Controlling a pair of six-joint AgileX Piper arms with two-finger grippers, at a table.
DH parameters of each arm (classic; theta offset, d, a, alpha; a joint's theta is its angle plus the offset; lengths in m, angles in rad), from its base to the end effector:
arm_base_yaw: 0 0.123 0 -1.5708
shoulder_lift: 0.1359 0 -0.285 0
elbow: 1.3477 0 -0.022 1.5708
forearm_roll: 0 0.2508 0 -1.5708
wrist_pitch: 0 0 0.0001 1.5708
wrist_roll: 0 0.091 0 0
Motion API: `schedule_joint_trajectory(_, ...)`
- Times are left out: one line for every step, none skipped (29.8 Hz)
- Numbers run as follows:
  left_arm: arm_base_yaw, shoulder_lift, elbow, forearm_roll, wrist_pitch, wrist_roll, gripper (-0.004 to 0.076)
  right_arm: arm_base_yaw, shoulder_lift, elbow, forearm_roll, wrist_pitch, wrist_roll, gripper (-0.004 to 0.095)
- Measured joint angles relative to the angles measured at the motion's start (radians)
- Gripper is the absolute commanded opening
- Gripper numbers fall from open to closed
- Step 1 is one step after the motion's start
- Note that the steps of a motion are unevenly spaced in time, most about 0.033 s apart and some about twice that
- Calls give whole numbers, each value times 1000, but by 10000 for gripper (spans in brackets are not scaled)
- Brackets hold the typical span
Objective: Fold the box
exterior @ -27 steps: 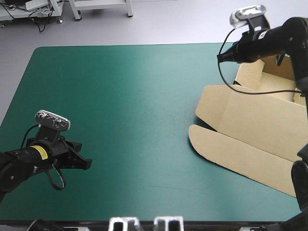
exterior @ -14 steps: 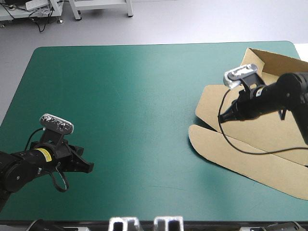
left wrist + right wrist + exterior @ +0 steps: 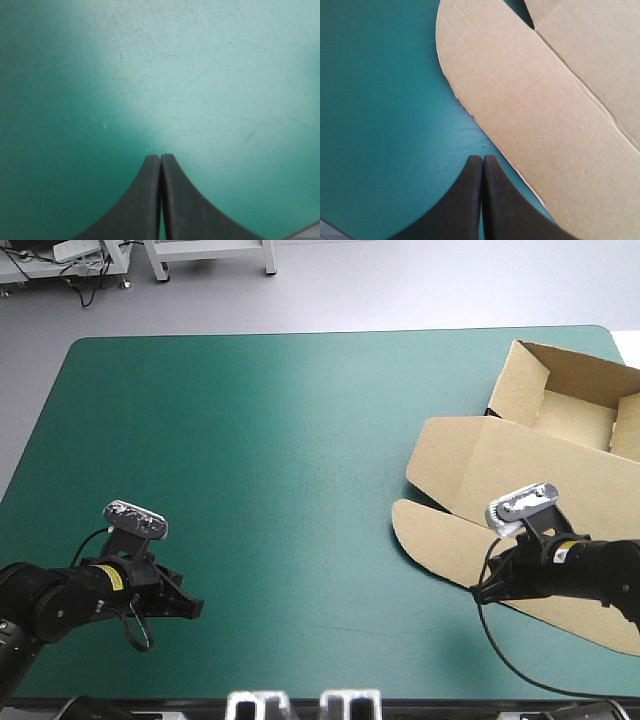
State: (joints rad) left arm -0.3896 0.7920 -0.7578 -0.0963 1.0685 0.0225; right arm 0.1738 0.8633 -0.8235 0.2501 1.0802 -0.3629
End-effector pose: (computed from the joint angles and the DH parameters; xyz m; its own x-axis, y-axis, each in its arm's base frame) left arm 0.1139 -0.0551 0.3093 -0.7949 0.3006 -0.5270 0.4008 0.9123 -0.0842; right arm 0.1362 0.0441 0.3209 -0.7466 -0.3696 -0.5531 -0.4751 0.8783 0.0544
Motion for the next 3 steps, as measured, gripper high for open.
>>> schedule_joint_trajectory(0, 0, 0, -8, -2, 0, -10, 0, -16, 15, -4, -5, 0, -19)
schedule_joint_trajectory(0, 0, 0, -14, -5, 0, -10, 0, -30, 28, -8, -12, 0, -19)
schedule_joint_trajectory(0, 0, 0, -15, -8, 0, -10, 0, -47, 43, -15, -17, 0, -19)
